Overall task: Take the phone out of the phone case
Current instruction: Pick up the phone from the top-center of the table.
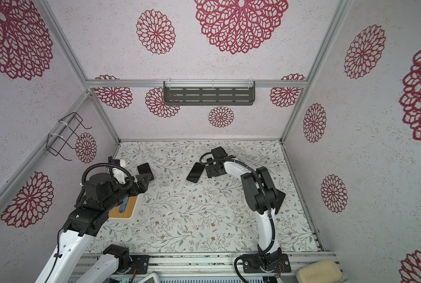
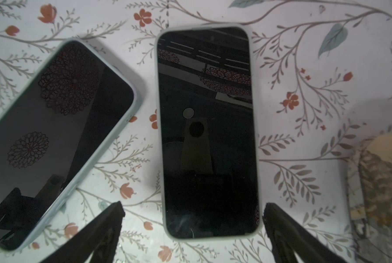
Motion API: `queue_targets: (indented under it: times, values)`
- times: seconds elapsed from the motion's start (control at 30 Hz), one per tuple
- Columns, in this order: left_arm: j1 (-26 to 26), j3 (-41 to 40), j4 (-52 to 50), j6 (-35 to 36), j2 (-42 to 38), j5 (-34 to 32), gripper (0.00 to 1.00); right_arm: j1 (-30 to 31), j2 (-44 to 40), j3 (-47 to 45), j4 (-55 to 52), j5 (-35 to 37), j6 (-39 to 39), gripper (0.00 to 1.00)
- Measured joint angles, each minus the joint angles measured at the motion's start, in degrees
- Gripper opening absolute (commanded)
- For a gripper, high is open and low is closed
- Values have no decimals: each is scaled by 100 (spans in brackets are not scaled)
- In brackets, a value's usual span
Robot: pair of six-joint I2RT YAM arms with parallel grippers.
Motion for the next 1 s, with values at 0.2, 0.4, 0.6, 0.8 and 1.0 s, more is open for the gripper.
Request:
queue_targets:
  times: [0.2, 0.4, 0.6, 0.8, 1.0]
  values:
    - [33, -26, 24, -31, 0, 79, 97, 0, 258, 260, -166, 109, -101, 99]
    - [48, -28, 68, -44, -4, 83, 97, 0, 444, 485, -267, 144, -153, 95]
    - [52, -28, 103, -44, -37, 83, 97, 0, 660, 822, -339, 212, -168, 91]
    - [59, -31, 107, -48, -37, 85, 97, 0, 765, 1010, -420, 280, -214, 87]
    - [59, -61, 149, -87, -22, 129, 97, -2, 765, 1010, -426, 282, -254, 81]
